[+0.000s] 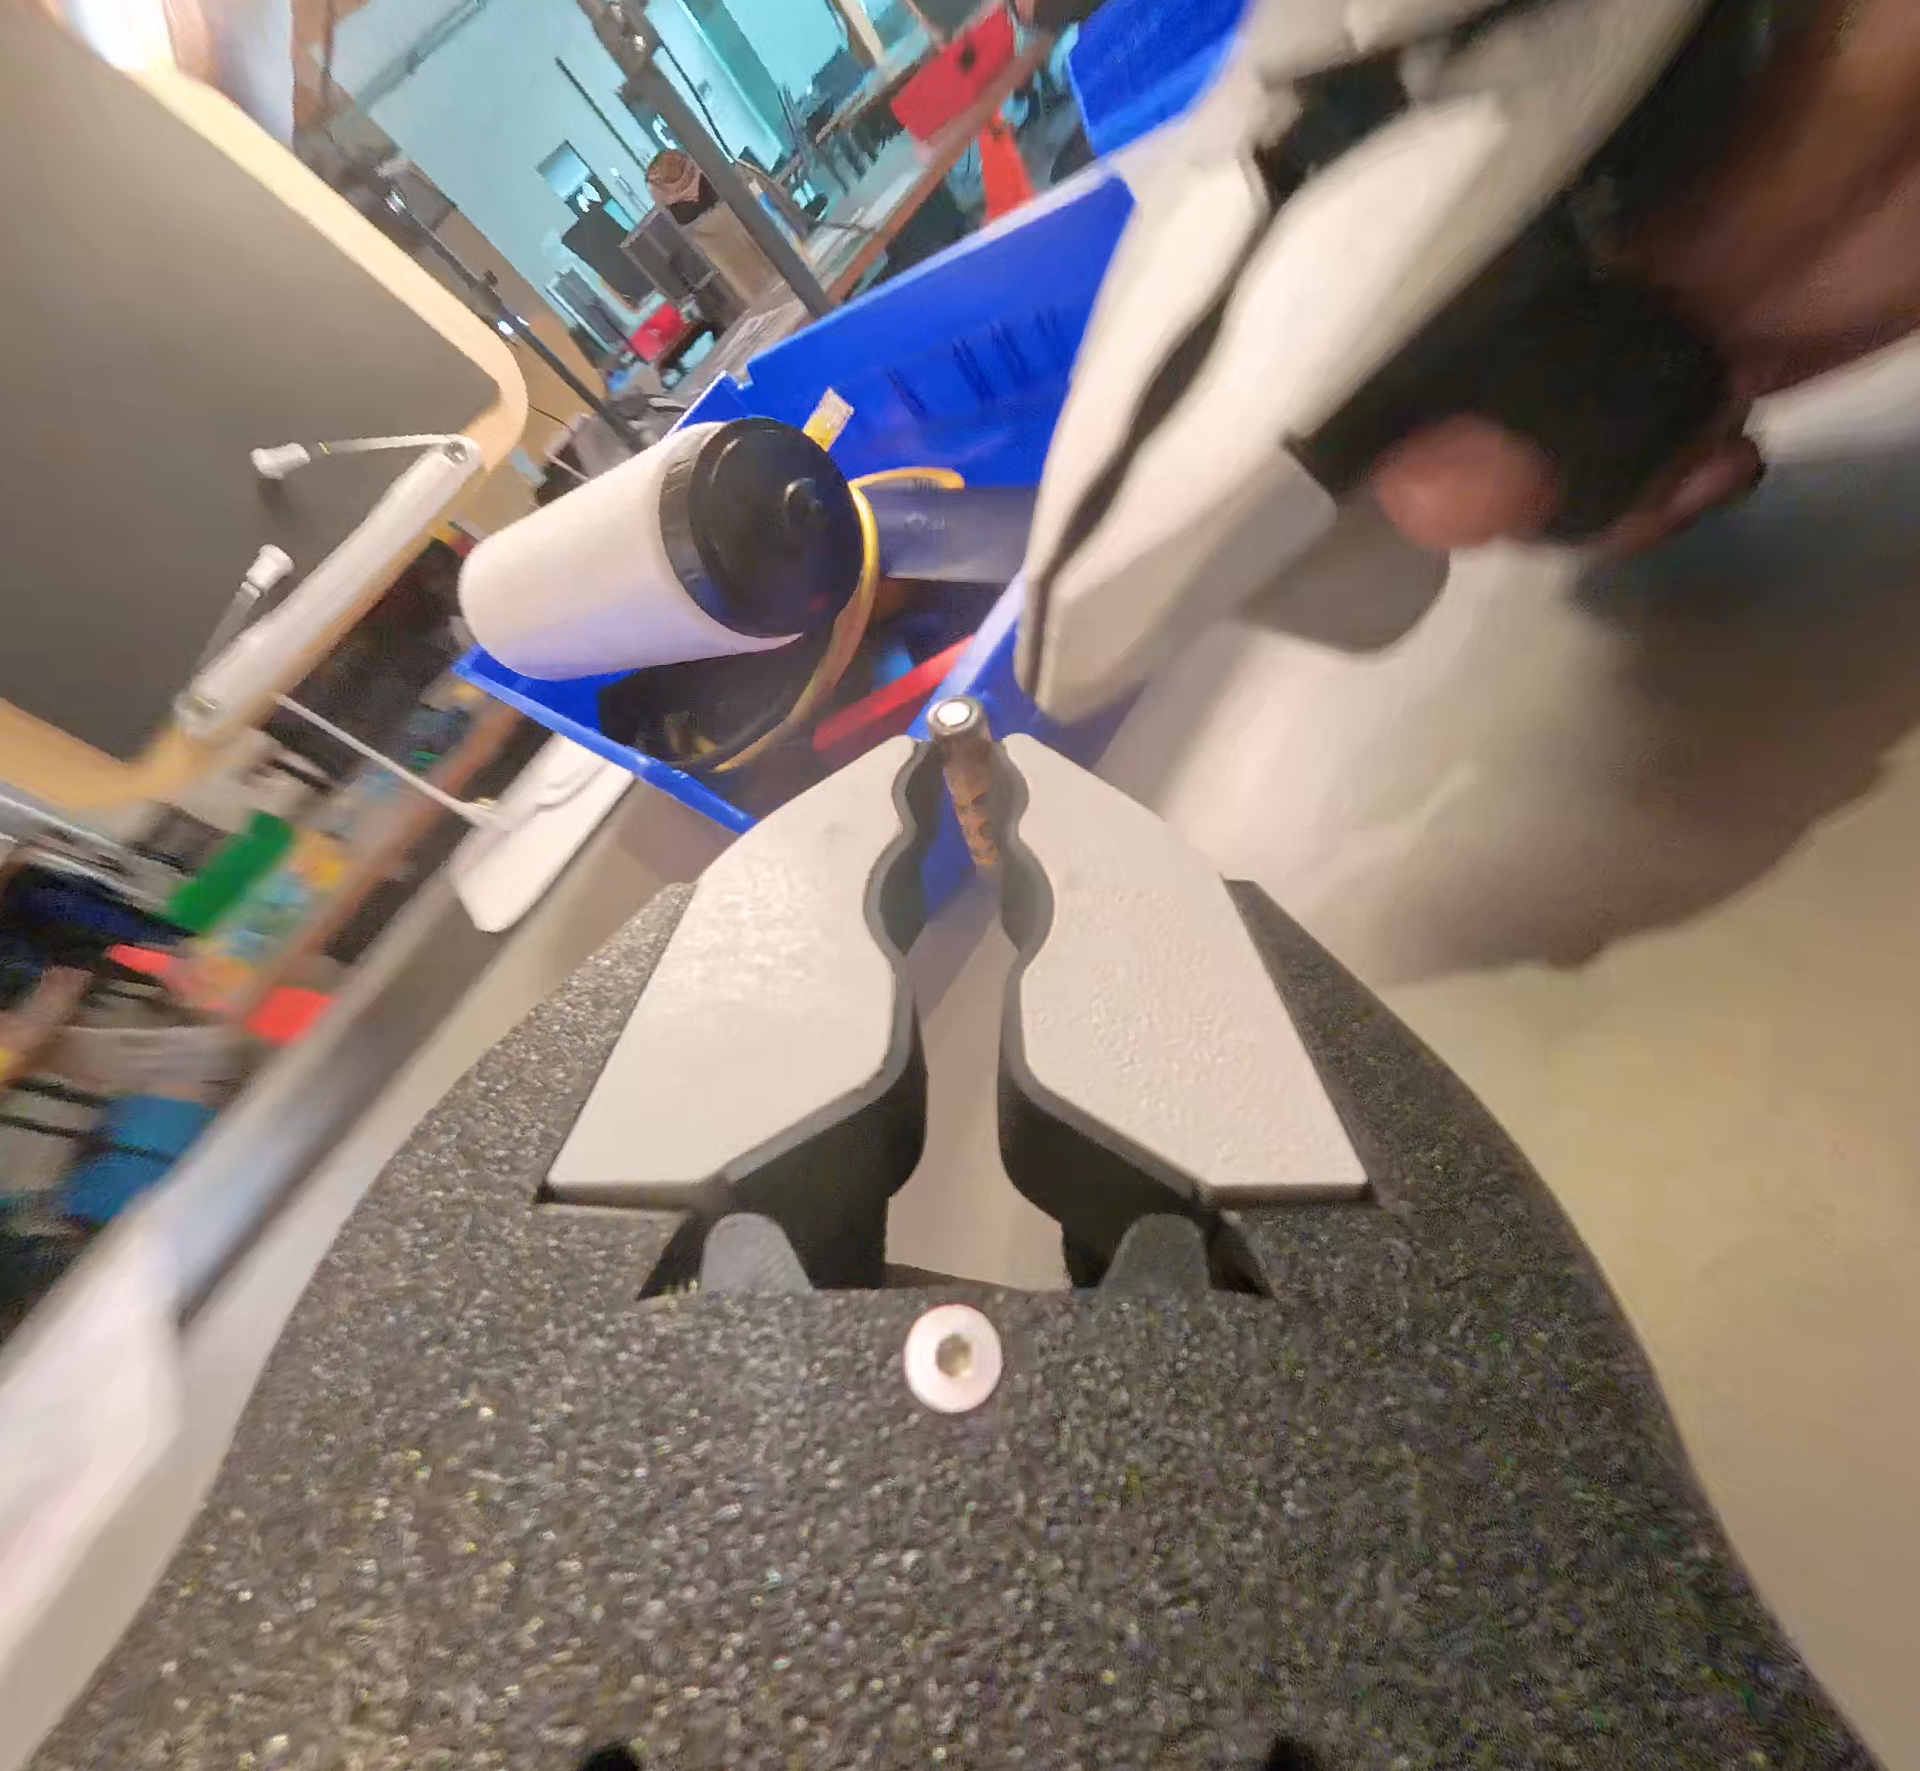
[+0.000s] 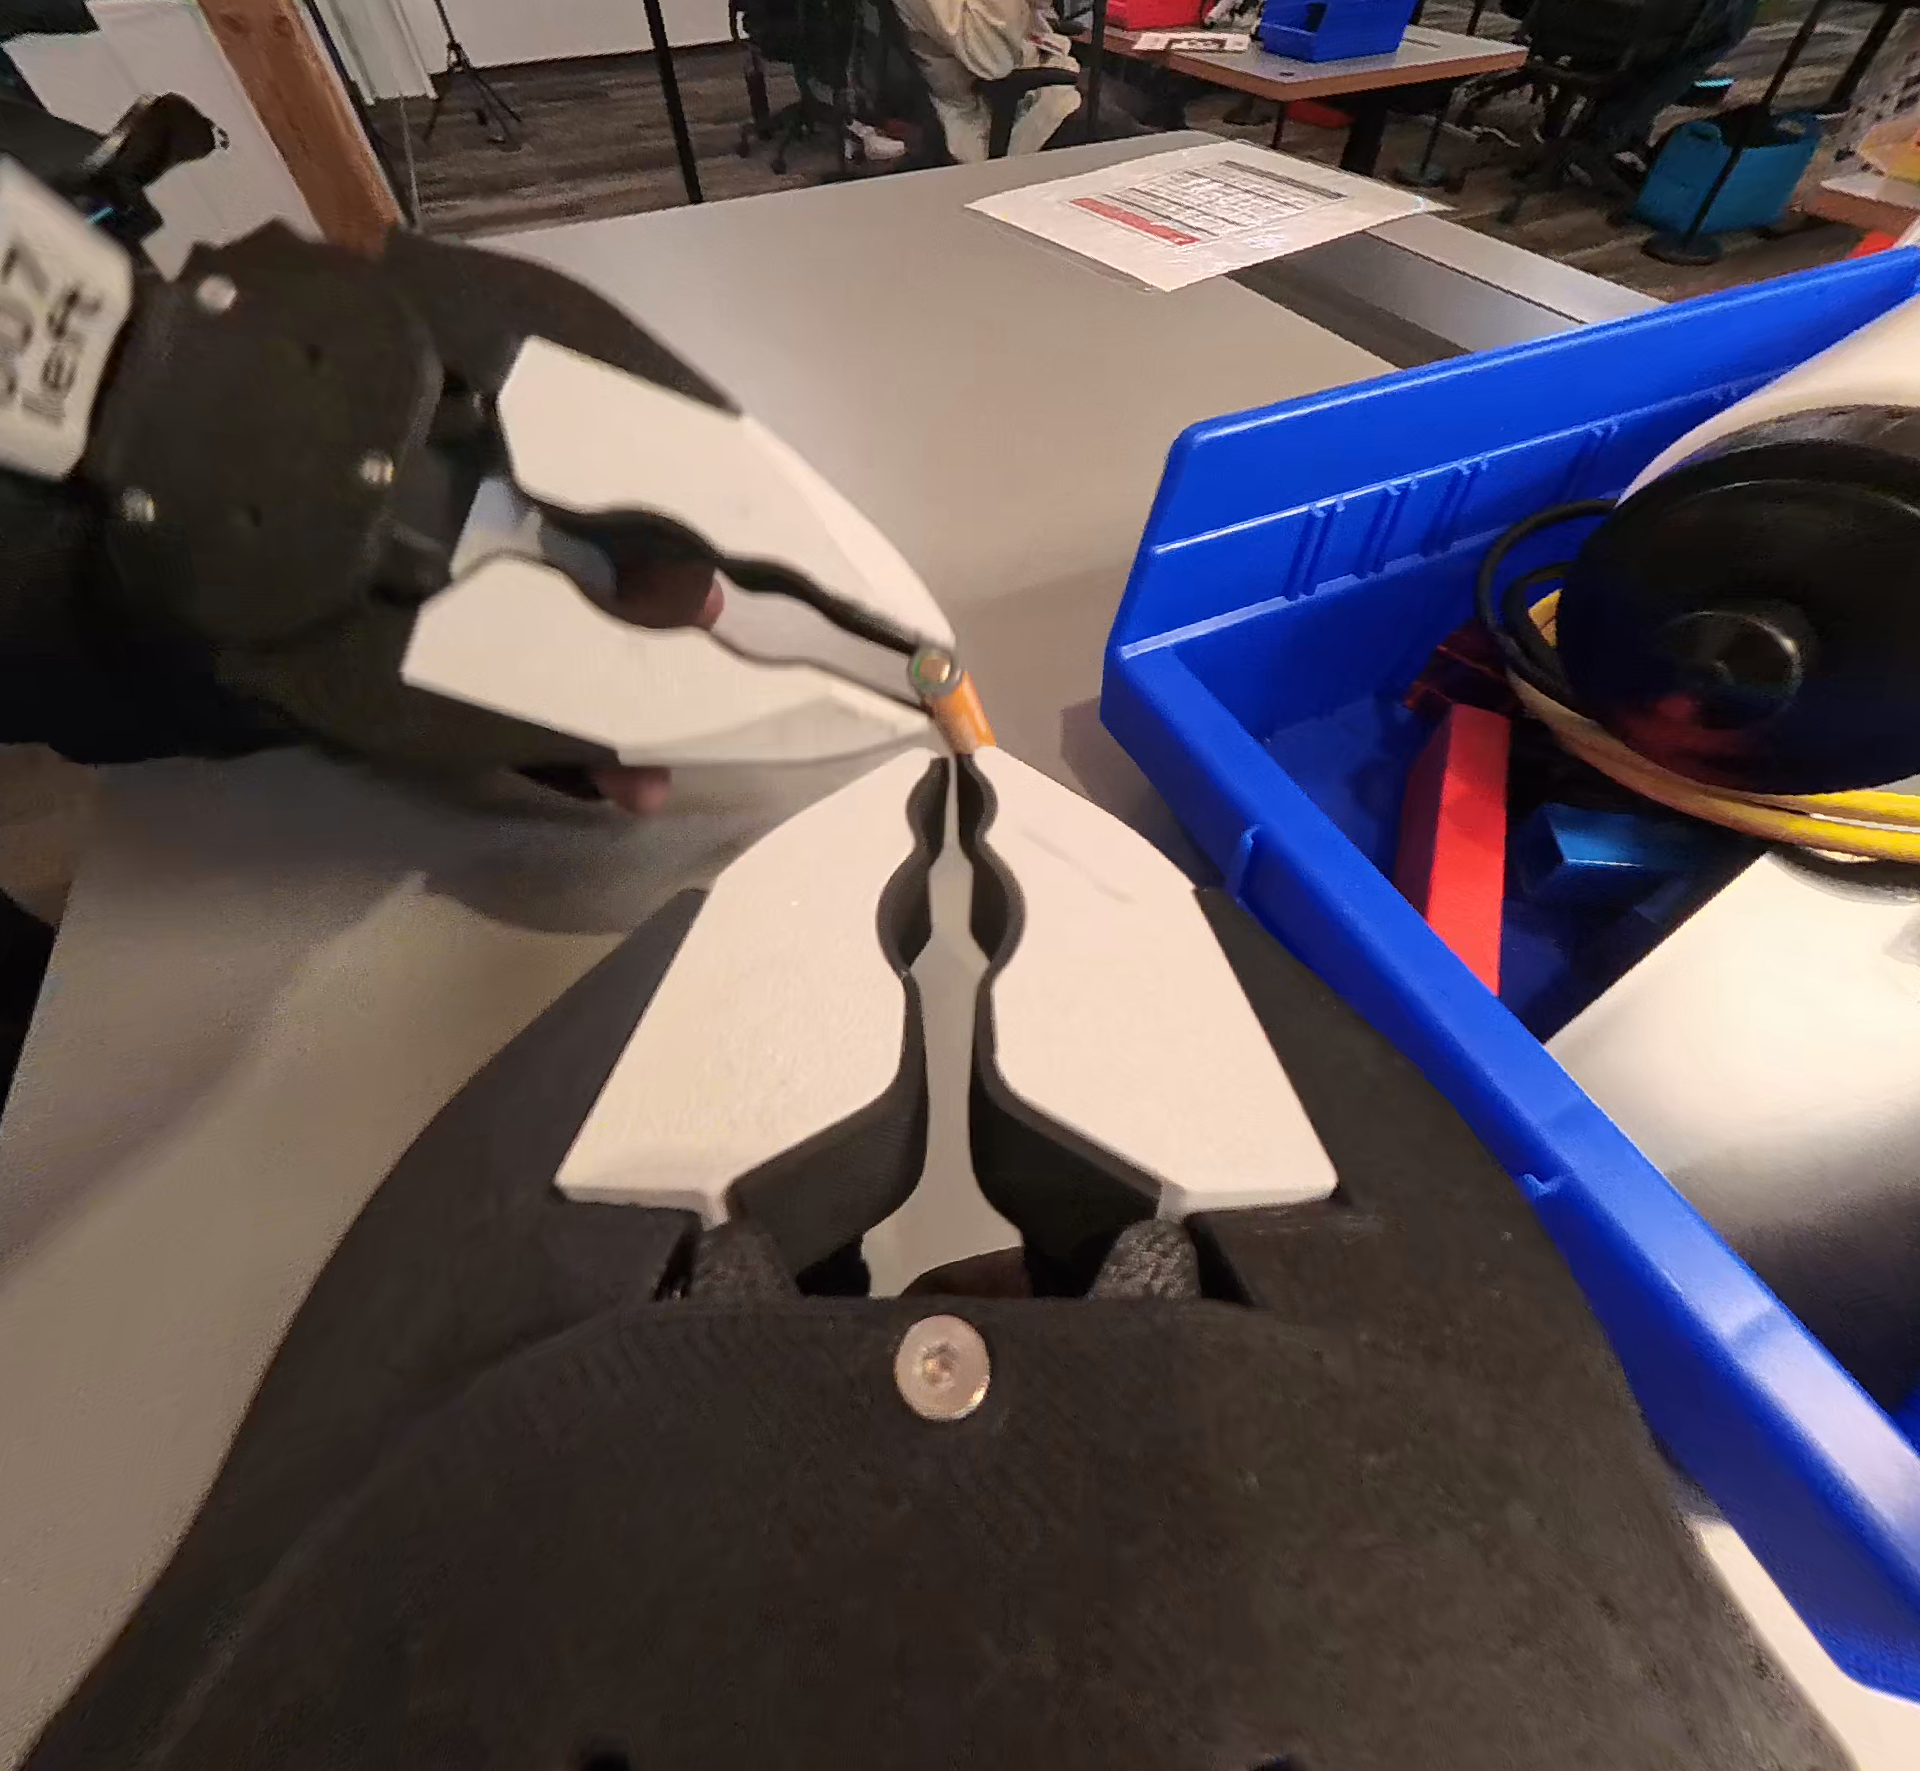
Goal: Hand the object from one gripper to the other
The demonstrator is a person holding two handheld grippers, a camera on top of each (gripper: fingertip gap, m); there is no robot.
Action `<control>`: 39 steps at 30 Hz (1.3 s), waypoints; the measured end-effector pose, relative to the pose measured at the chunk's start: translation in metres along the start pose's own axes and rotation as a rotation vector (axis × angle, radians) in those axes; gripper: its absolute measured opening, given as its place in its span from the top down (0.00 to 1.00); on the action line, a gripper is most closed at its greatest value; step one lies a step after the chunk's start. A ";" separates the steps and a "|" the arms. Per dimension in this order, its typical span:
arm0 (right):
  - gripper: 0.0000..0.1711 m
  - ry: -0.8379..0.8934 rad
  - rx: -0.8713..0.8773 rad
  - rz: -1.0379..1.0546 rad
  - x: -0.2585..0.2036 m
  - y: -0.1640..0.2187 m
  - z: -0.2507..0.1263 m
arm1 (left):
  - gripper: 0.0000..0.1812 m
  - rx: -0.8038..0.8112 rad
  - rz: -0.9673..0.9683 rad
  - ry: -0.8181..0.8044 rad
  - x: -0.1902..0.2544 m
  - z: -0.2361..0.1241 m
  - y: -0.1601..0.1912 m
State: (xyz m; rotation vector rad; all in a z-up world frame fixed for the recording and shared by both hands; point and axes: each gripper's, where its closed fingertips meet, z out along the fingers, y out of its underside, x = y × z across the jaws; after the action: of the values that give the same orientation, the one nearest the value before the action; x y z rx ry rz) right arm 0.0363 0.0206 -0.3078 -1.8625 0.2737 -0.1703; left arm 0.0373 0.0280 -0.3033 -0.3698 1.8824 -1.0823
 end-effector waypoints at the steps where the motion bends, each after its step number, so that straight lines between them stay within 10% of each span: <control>1: 0.95 -0.007 -0.003 -0.004 -0.001 0.001 0.001 | 0.94 0.033 -0.105 0.022 -0.003 -0.001 -0.004; 7: 0.79 0.031 -0.019 -0.114 -0.012 0.004 0.013 | 0.94 0.249 -0.576 0.237 0.000 -0.009 -0.031; 11: 0.93 0.116 0.003 -0.178 -0.005 -0.001 0.013 | 0.94 0.252 -0.546 0.258 0.005 -0.010 -0.033; 21: 0.94 0.355 -0.125 -0.106 0.076 -0.017 -0.002 | 0.88 0.197 -0.663 0.220 -0.015 -0.005 -0.015; 31: 0.94 0.257 -0.567 -0.216 0.088 0.014 0.051 | 0.89 0.175 -0.506 0.143 -0.021 -0.009 -0.009; 39: 0.92 0.206 -0.563 -0.103 0.091 0.018 0.053 | 0.89 0.161 -0.487 0.129 -0.026 -0.011 -0.003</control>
State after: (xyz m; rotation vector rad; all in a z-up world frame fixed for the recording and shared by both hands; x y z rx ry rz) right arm 0.1351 0.0394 -0.3429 -2.4238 0.3967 -0.3878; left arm 0.0416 0.0481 -0.2841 -0.7019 1.8464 -1.6026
